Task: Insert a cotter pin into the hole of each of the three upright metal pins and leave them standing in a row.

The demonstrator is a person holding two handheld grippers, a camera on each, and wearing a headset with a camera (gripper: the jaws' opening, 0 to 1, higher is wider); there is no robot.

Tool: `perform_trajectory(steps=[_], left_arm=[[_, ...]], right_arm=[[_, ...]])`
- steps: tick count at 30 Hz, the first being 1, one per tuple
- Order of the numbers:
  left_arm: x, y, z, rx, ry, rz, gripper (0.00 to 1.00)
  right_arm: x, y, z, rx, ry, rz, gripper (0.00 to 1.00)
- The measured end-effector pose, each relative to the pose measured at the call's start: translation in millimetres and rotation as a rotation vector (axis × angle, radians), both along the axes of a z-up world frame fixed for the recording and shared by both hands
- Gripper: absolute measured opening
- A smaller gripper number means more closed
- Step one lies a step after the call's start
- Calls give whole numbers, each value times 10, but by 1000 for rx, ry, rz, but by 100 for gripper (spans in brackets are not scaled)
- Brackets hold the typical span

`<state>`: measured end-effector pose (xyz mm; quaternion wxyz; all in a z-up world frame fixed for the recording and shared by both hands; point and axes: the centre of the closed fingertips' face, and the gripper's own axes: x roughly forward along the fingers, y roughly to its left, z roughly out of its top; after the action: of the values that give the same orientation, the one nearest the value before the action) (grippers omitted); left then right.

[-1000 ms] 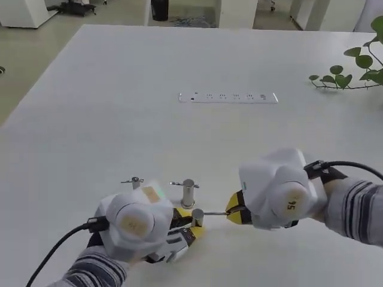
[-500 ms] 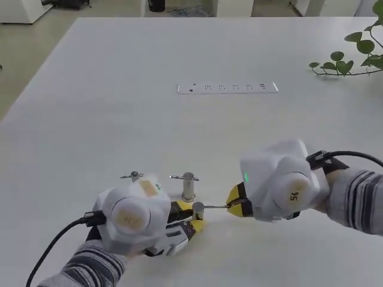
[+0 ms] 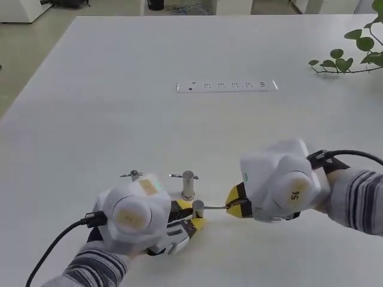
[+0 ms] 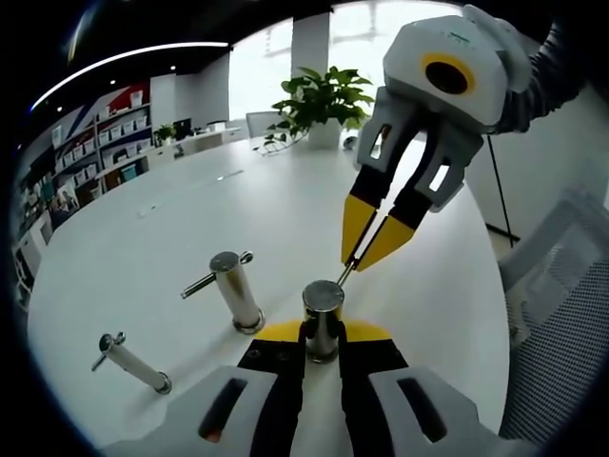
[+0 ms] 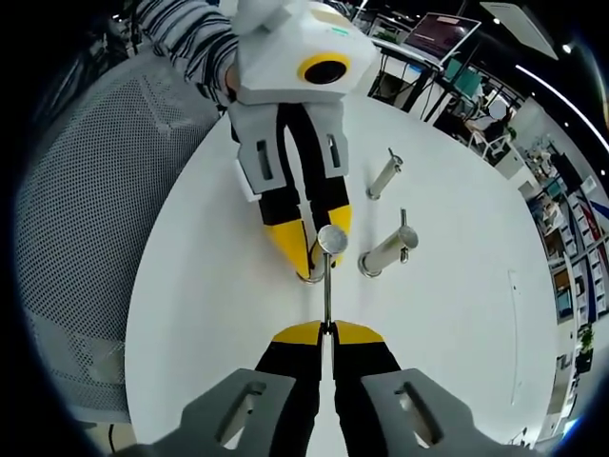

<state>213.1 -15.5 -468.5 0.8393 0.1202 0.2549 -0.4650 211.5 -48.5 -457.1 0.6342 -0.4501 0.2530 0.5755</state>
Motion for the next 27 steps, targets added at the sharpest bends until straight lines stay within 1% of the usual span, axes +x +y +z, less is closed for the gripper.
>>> perform_trajectory(steps=[5, 16, 27], left_arm=[[9, -4, -1, -2, 1, 17, 10], [22, -5, -14, -21, 16, 78, 10], [14, -1, -33, -57, 32, 143, 10]], right_arm=[[2, -7, 1, -8, 1, -2, 0], [2, -13, 38, -17, -3, -5, 0], [-30, -9, 100, -9, -13, -3, 0]])
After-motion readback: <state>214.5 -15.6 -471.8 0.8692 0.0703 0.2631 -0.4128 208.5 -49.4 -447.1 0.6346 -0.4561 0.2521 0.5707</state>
